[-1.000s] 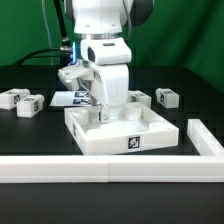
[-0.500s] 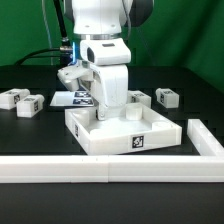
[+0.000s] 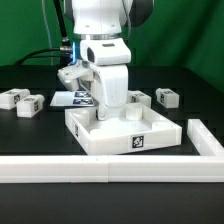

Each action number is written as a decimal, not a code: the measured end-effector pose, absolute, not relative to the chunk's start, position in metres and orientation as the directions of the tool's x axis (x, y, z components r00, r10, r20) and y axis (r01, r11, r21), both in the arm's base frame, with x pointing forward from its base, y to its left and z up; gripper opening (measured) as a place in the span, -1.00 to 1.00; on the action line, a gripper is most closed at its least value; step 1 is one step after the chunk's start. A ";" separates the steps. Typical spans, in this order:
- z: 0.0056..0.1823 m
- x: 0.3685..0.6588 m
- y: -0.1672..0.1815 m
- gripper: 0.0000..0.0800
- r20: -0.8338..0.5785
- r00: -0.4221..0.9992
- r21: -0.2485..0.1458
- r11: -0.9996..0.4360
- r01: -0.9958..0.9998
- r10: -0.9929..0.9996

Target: Assemble square table

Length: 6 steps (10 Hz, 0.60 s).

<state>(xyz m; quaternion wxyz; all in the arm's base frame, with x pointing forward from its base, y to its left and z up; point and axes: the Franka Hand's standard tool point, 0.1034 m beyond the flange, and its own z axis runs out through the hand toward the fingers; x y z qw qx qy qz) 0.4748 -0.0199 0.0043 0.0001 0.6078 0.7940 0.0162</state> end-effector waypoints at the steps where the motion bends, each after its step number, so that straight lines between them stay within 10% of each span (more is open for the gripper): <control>1: 0.004 0.475 -0.020 -0.86 0.020 -0.258 0.026 0.257 0.966 0.966; 6: 0.005 0.516 0.047 -0.86 0.029 0.069 0.017 -0.070 0.997 0.997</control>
Offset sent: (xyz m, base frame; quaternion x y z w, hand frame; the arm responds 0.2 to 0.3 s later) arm 0.0509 0.0589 -0.0058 0.0201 -0.0140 0.1940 0.9807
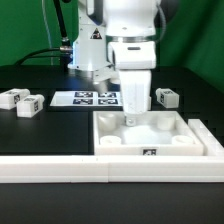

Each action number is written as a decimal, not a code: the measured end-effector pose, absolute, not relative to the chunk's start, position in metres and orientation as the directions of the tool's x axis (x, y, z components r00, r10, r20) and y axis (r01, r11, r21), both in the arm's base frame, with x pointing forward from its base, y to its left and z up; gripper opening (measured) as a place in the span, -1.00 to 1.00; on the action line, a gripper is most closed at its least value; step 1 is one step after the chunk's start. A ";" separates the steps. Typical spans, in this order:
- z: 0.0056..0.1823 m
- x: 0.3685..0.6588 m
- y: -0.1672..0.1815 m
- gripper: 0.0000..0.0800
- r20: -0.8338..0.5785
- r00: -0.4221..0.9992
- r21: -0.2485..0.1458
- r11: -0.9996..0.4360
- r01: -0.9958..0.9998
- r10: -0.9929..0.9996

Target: Assemble square table

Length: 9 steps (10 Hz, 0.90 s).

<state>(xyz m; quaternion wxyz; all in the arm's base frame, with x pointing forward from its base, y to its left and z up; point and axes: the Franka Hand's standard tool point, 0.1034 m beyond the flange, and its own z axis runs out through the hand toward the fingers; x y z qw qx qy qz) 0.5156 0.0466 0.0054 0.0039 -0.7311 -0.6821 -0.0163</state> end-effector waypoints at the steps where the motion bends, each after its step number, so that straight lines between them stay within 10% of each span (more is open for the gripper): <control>1: 0.006 0.521 0.051 -0.86 0.019 0.127 0.004 -0.127 0.992 0.992; 9: 0.005 0.535 0.039 -0.85 0.008 -0.020 0.009 0.020 1.000 1.000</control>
Offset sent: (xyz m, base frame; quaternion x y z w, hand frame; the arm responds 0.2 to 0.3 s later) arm 0.0287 0.0117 0.0038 -0.0310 -0.0027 -0.0178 0.9994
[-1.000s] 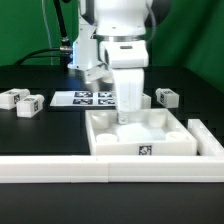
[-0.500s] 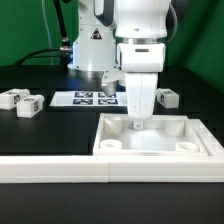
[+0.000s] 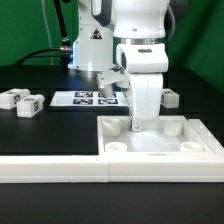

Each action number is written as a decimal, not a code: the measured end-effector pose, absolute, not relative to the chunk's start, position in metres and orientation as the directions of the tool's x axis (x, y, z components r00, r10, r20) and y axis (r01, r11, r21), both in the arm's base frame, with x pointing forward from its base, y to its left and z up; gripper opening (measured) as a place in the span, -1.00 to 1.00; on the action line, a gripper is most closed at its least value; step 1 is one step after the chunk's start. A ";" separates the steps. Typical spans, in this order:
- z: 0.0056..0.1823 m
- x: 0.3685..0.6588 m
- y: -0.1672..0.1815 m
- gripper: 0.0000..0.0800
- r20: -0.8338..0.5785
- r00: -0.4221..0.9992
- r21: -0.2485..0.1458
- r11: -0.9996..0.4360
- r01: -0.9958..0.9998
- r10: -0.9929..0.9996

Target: Assemble square table

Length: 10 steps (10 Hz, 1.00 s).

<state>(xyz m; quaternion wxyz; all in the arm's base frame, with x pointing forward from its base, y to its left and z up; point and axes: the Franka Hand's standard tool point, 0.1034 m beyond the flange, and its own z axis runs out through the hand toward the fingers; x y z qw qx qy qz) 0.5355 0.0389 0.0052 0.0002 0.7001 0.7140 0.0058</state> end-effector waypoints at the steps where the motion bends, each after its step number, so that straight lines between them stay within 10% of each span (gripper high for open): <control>1: 0.005 0.536 0.039 -0.85 0.008 -0.006 0.009 0.006 1.000 1.000; 2: 0.005 0.535 0.039 -0.85 0.008 -0.006 0.008 0.006 1.000 1.000; 3: 0.004 0.535 0.039 -0.32 0.008 -0.005 0.008 0.005 1.000 1.000; 4: 0.004 0.535 0.039 -0.32 0.008 -0.005 0.008 0.005 1.000 1.000; 6: 0.005 0.535 0.039 0.46 0.008 -0.005 0.008 0.005 1.000 1.000; 10: 0.005 0.536 0.039 0.62 0.008 -0.005 0.009 0.005 1.000 1.000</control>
Offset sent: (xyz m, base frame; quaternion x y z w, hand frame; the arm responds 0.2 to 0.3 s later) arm 0.0000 0.0000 0.0000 0.0000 0.0000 0.0000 1.0000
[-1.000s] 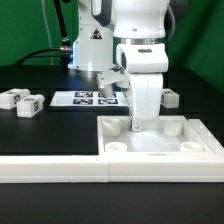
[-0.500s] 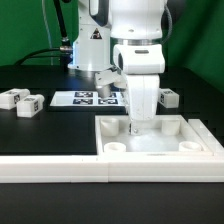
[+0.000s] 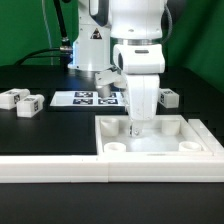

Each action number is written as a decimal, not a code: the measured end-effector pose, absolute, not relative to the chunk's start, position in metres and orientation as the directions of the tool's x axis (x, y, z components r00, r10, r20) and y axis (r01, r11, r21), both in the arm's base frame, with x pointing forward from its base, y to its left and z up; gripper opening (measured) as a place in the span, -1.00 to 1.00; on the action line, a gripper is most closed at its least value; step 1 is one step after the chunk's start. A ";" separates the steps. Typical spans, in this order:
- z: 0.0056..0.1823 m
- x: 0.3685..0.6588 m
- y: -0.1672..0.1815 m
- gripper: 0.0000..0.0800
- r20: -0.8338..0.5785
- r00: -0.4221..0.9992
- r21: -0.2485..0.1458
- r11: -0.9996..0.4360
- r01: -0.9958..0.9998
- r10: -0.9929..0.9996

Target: Assemble square table

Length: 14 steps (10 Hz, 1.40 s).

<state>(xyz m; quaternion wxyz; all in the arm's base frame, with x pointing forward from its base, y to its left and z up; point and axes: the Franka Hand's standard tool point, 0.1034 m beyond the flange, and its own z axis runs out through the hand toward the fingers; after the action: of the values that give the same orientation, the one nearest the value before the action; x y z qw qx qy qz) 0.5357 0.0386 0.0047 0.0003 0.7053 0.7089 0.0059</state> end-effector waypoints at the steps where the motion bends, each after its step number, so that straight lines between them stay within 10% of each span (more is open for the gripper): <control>1: 0.005 0.536 0.039 0.62 0.008 -0.005 0.009 0.005 1.000 1.000; 4: 0.015 0.536 0.039 0.62 0.006 0.041 0.020 -0.041 0.999 0.999; 9: 0.092 0.525 0.120 0.62 -0.014 0.476 0.064 -0.474 0.878 0.879; 14: 0.078 0.521 0.121 0.62 0.051 0.691 0.061 -0.693 0.718 0.721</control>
Offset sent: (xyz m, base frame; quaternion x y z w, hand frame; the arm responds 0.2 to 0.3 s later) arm -0.0164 -0.0065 0.0329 -0.0174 -0.0232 0.0623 0.9976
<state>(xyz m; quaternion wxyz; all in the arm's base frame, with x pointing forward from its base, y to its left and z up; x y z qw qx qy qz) 0.5214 0.1207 0.0778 0.0183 0.9195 0.3912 0.0354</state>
